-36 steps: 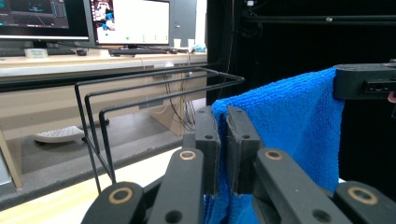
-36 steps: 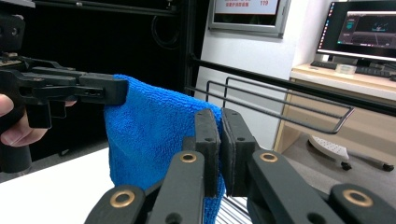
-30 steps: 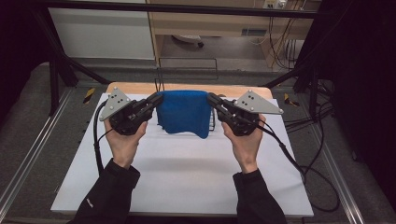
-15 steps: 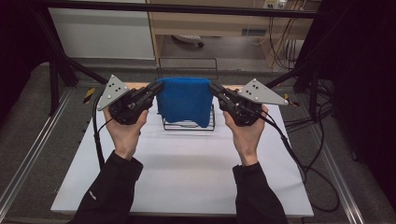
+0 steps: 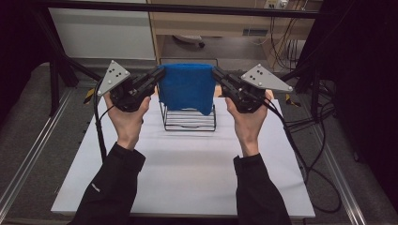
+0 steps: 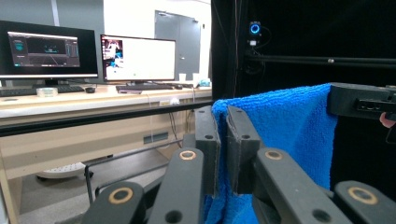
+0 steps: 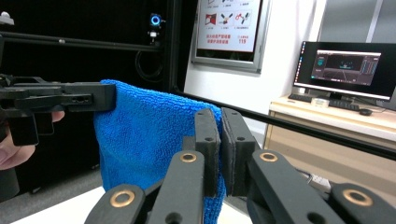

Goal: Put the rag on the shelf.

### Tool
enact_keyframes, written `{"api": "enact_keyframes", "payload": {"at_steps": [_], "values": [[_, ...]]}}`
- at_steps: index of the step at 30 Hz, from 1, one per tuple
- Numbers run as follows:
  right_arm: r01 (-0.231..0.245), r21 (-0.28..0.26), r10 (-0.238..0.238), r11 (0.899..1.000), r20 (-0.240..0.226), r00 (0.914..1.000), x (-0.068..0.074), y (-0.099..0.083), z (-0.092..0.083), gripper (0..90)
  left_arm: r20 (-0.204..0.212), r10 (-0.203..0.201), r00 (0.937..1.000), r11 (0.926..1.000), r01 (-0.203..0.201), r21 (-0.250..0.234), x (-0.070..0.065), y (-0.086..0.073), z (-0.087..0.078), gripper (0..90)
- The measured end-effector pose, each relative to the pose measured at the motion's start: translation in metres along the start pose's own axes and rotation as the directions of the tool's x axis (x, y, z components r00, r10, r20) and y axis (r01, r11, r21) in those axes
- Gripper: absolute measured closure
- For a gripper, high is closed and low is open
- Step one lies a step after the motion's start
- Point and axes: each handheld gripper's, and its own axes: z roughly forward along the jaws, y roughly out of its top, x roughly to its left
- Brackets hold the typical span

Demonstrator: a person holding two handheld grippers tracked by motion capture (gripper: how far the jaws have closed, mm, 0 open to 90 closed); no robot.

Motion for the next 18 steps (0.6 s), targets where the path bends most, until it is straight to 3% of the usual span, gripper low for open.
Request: {"api": "enact_keyframes", "payload": {"at_steps": [18], "values": [[0.023, -0.03, -0.023, 0.999, 0.027, 0.9994, -0.017, 0.028, 0.015, 86.6, -0.012, 0.019, 0.9998, 0.9994, -0.019, -0.03, 0.006, 0.034, 0.021, 84.2]]}}
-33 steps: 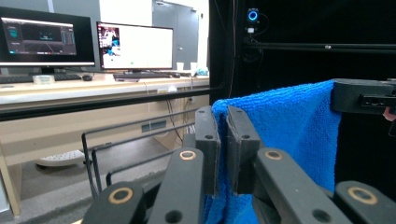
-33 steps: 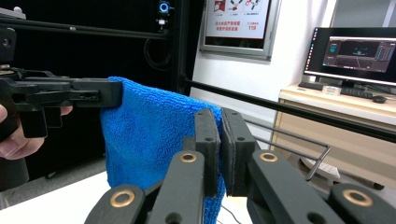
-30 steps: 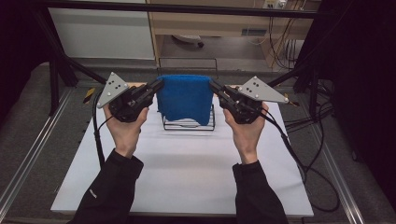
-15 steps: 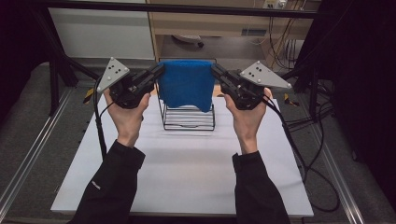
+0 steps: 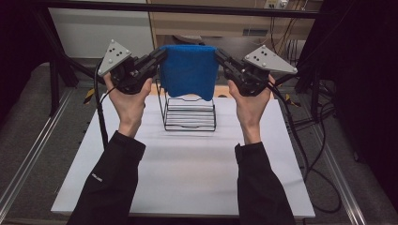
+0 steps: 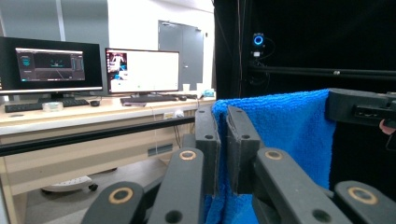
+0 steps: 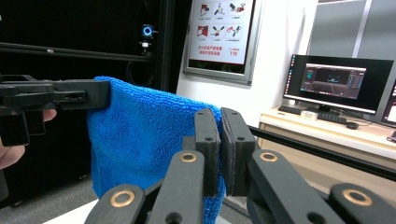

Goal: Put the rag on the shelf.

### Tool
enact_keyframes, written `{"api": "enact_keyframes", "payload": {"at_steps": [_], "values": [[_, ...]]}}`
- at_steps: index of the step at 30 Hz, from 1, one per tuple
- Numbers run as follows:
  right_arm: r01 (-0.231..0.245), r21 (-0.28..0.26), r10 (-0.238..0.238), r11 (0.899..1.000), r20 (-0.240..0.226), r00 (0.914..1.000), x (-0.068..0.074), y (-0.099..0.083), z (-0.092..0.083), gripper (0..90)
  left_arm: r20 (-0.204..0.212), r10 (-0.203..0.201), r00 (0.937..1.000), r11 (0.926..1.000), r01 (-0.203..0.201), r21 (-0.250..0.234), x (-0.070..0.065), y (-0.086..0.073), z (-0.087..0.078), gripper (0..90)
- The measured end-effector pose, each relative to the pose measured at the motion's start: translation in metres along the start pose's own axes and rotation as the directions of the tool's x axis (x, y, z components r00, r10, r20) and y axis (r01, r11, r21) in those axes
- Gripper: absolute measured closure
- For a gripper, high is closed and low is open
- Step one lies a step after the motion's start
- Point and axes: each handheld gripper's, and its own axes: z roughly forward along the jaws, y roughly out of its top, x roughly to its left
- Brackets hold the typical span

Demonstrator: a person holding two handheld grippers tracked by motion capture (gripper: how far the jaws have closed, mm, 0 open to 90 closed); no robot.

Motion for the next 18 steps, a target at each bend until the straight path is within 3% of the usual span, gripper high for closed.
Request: {"api": "enact_keyframes", "payload": {"at_steps": [10, 18], "values": [[-0.001, -0.011, 0.001, 1.0, 0.014, 0.9999, -0.013, 0.011, 0.014, 86.6, -0.01, 0.029, 0.9995, 0.9995, -0.029, -0.008, 0.006, 0.016, 0.014, 84.2], [-0.032, -0.031, 0.032, 0.999, 0.02, 0.9993, -0.024, 0.019, 0.026, 86.6, -0.021, -0.002, 0.9998, 0.9998, 0.002, -0.021, 0.014, 0.014, 0.03, 84.2]]}}
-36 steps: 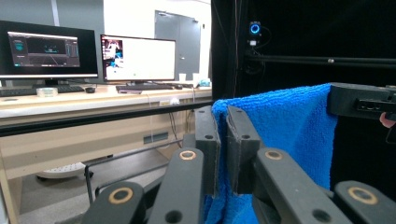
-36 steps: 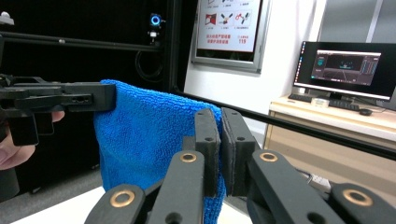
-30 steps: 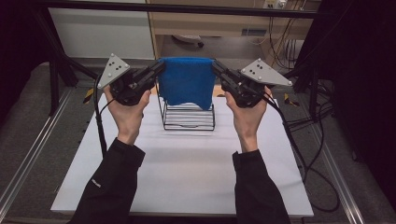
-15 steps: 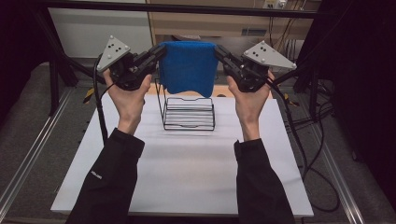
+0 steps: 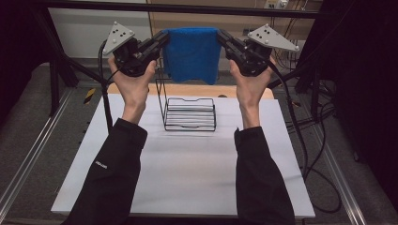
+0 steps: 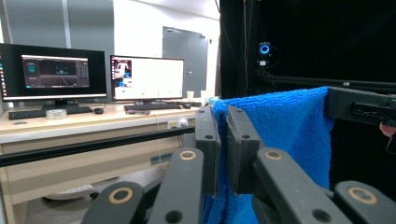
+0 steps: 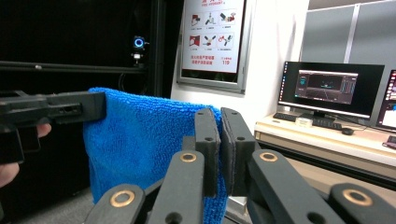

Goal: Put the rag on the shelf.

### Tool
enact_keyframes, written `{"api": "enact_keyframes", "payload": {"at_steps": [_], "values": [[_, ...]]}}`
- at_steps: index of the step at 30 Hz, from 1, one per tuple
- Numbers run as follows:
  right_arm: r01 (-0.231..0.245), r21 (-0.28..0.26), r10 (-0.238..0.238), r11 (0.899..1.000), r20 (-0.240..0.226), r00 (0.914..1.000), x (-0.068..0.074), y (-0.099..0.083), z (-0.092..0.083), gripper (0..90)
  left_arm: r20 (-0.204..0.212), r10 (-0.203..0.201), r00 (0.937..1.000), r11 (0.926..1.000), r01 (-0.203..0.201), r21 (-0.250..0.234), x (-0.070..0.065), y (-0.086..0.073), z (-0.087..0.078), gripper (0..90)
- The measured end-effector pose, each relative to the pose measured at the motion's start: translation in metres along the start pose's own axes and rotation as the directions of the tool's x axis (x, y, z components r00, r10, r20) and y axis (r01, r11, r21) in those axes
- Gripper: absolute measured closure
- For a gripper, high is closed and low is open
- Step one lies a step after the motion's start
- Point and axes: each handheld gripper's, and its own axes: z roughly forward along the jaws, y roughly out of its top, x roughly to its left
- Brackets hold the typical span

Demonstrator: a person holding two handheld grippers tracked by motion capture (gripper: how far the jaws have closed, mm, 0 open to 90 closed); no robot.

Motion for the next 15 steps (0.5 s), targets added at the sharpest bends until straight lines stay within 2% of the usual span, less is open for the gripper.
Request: {"api": "enact_keyframes", "payload": {"at_steps": [8, 15], "values": [[0.01, 0.023, -0.01, 1.0, 0.007, 0.9999, -0.006, -0.003, 0.016, 86.6, -0.031, -0.007, 0.9995, 1.0, 0.007, 0.002, 0.012, -0.004, 0.012, 84.2], [0.03, 0.053, -0.031, 0.998, 0.005, 0.9995, -0.009, -0.007, 0.033, 86.6, -0.062, 0.01, 0.998, 0.9999, -0.009, 0.01, 0.025, -0.004, 0.022, 84.2]]}}
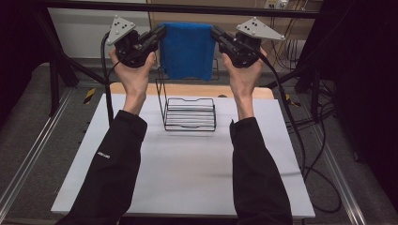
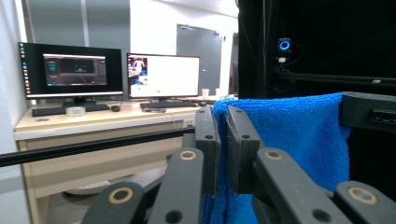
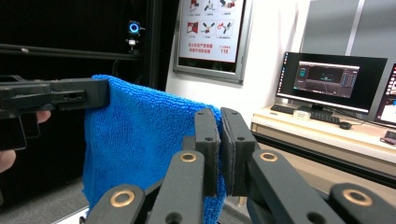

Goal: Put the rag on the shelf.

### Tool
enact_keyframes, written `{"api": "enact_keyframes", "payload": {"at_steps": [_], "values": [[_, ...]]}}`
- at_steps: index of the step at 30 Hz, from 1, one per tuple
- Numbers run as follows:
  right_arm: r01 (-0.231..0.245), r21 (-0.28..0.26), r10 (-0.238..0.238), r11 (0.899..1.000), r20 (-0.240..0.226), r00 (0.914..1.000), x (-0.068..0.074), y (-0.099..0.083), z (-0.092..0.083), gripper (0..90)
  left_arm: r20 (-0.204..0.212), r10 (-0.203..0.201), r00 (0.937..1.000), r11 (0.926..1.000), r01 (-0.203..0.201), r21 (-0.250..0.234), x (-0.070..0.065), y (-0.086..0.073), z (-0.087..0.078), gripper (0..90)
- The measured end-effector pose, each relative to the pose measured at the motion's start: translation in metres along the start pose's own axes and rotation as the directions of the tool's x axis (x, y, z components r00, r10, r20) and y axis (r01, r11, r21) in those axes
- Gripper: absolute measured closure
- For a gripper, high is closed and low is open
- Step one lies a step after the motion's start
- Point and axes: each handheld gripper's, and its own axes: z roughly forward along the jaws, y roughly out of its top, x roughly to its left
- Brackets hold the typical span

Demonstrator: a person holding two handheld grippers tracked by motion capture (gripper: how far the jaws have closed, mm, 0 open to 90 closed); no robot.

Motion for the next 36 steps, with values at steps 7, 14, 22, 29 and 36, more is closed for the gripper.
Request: {"api": "enact_keyframes", "payload": {"at_steps": [7, 14, 22, 29, 36], "values": [[0.005, 0.027, -0.005, 1.0, 0.014, 0.9999, -0.005, -0.008, 0.017, 86.6, -0.014, 0.014, 0.9998, 0.9997, -0.014, 0.018, 0.01, -0.009, 0.007, 84.2], [0.024, 0.064, -0.025, 0.998, 0.021, 0.9995, -0.006, -0.016, 0.022, 86.6, -0.005, 0.014, 0.9999, 0.9992, -0.014, 0.037, 0.014, -0.021, 0.011, 84.2], [0.021, 0.116, -0.023, 0.993, 0.013, 0.9997, -0.008, -0.038, 0.018, 86.6, 0.019, 0.014, 0.9997, 0.9967, -0.015, 0.08, 0.015, -0.043, 0.011, 84.1], [0.018, 0.146, -0.019, 0.989, 0.003, 0.9998, -0.007, -0.043, 0.015, 86.5, 0.03, 0.025, 0.9992, 0.9941, -0.028, 0.105, 0.015, -0.052, 0.01, 84.1], [0.027, 0.18, -0.027, 0.983, 0.001, 0.9996, -0.003, -0.054, 0.015, 86.5, 0.03, 0.014, 0.9995, 0.991, -0.018, 0.132, 0.018, -0.067, 0.011, 84.1]]}}
